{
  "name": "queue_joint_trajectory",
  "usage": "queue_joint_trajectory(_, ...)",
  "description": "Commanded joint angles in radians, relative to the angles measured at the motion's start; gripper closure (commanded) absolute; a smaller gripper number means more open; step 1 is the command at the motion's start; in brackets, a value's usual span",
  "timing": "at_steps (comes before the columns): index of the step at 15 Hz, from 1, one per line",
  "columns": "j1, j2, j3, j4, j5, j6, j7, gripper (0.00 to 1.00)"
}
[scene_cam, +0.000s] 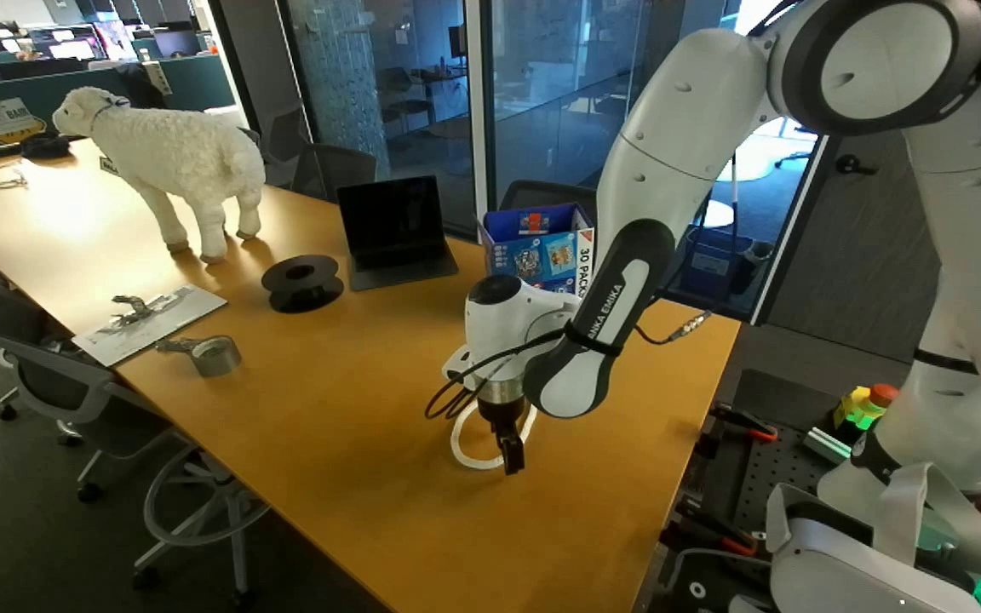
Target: Put the ropes inside the blue box.
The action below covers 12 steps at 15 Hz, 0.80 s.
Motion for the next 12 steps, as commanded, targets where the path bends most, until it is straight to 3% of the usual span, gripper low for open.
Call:
queue_joint_trajectory(1, 0.023, 0.023, -0.017, 0.029, -0.013, -0.008, 0.058, 0.0)
queue_joint_trajectory(7, 0.033, 0.024, -0.031, 0.027, -0.012, -0.001, 0.104, 0.0)
queue_joint_trajectory(8, 0.03, 0.024, -0.028, 0.026, -0.01, 0.003, 0.105, 0.25)
queue_joint_trajectory(9, 0.028, 0.025, -0.025, 0.026, -0.008, 0.004, 0.106, 0.27)
queue_joint_trajectory(12, 0.023, 0.027, -0.021, 0.026, -0.003, 0.005, 0.109, 0.51)
